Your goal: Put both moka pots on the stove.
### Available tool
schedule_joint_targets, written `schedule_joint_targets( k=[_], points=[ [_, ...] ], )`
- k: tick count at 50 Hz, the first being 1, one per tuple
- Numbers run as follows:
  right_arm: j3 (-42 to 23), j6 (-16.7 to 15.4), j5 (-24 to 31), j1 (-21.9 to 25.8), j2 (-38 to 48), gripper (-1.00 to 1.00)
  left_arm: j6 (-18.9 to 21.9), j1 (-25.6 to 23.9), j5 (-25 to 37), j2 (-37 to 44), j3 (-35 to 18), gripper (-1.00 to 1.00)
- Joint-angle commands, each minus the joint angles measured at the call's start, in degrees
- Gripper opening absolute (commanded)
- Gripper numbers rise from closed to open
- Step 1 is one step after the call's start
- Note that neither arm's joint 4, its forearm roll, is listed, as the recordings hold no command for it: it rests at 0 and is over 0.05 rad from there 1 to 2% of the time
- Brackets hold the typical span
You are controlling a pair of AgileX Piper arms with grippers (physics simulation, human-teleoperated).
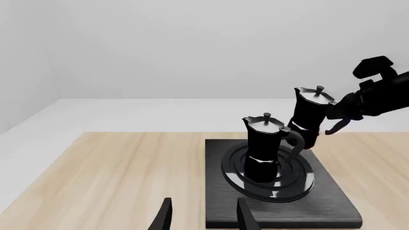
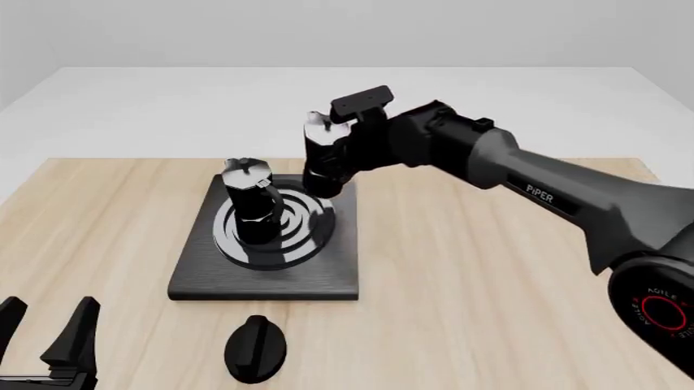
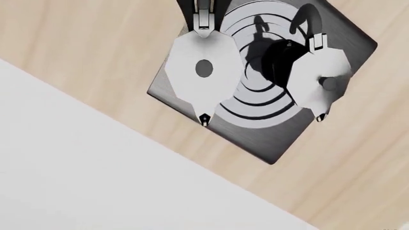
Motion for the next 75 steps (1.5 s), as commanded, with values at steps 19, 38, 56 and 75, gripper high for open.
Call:
schedule_joint_targets(
  k=[19, 38, 56, 75],
  points=[
    [-5.26, 2.81, -0.14, 1.91, 3.13, -1.0, 0.0, 0.0, 0.0, 0.0, 0.0, 1.0],
    [-4.45, 3.4, -1.21, 2.96, 3.8, -1.0, 0.0, 0.0, 0.0, 0.0, 0.0, 1.0],
    [-4.09, 2.07, -1.36, 3.36, 4.81, -1.0, 0.0, -0.01, 0.0, 0.01, 0.0, 1.0],
    [-4.78, 1.95, -0.62, 3.44, 6.31, -1.0, -0.01, 0.01, 0.0, 0.0, 0.0, 1.0]
  ],
)
